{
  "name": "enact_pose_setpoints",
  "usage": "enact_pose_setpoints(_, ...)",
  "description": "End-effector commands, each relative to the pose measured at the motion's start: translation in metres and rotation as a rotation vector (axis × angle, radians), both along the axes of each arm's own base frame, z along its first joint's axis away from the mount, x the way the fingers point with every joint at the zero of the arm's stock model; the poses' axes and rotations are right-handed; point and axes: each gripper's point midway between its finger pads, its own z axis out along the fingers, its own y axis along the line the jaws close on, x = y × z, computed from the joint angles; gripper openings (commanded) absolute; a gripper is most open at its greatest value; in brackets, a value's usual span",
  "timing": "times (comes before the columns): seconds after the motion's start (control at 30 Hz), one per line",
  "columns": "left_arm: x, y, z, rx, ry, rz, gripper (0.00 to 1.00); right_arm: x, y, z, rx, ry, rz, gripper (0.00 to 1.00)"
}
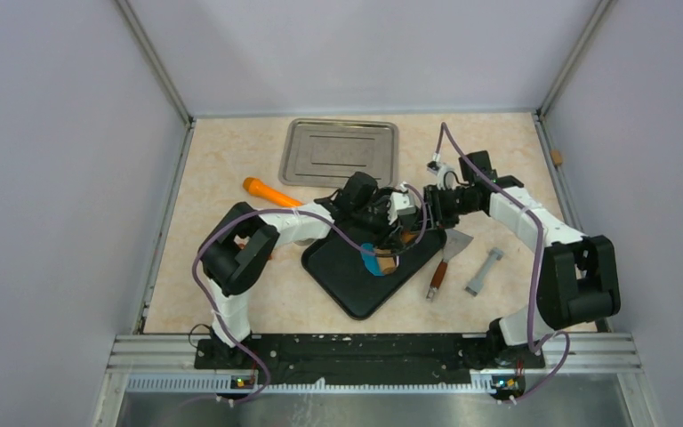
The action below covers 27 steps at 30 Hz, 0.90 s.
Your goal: Roll out the dumpling wrappers from the dough
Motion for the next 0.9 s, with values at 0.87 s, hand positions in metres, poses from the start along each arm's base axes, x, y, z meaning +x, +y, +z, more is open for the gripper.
enact_pose_setpoints(0.87,0.042,-0.028,0.065,-0.142,-0.175,0.123,0.0,-0.007,0.012,0.084,0.093,-0.295,0.264,0.0)
